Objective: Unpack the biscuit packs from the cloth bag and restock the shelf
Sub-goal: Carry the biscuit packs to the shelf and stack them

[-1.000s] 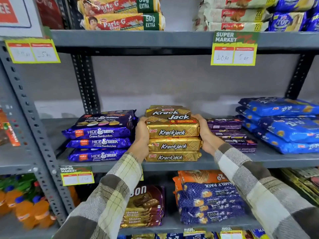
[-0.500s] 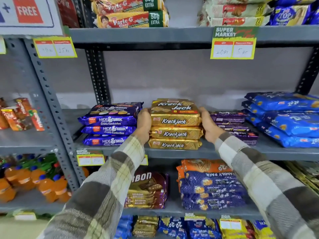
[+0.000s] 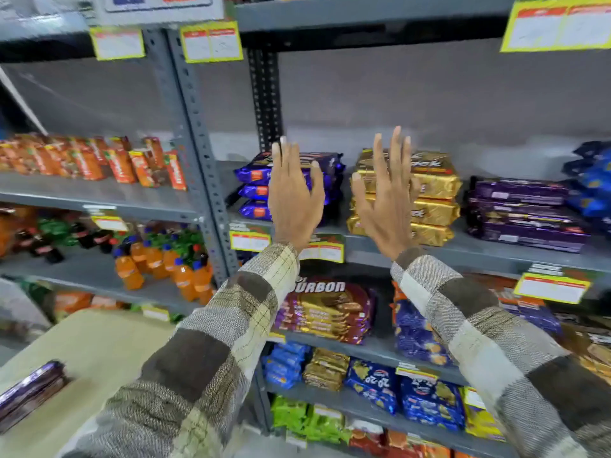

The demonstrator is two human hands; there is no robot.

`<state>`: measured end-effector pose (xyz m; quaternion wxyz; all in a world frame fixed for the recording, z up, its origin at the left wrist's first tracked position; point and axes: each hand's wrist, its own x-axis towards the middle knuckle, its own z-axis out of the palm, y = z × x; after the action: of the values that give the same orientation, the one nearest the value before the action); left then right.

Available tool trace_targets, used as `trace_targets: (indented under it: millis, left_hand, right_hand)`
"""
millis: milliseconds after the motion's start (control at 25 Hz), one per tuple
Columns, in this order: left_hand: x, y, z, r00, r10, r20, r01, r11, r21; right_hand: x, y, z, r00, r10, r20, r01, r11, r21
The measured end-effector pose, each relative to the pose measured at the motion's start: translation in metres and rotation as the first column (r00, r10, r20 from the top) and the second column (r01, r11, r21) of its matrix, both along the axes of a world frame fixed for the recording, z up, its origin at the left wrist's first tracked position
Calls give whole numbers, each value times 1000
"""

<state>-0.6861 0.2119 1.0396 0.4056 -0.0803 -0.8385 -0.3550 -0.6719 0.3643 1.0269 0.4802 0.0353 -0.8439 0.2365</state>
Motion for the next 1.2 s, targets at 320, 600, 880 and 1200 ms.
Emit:
trace_targets:
  millis: [320, 600, 880, 1200]
  left_hand:
    - [39, -200, -70, 890, 428, 157, -357, 869, -342]
    - [76, -384, -124, 730, 620, 288, -517, 776, -362]
    - [123, -563, -200, 525, 670, 525, -569, 735, -369]
    - [134, -661, -289, 336, 597, 729, -486, 773, -408]
  right_hand:
    - [-16, -176, -42, 955, 288, 77, -295, 949, 108]
    - [-28, -385, -100, 803, 559, 205, -590, 796, 139]
    - [-44, -562, -182, 587, 673, 450, -796, 582, 168]
    - [-84, -655, -265, 383, 571, 726, -906, 386, 175]
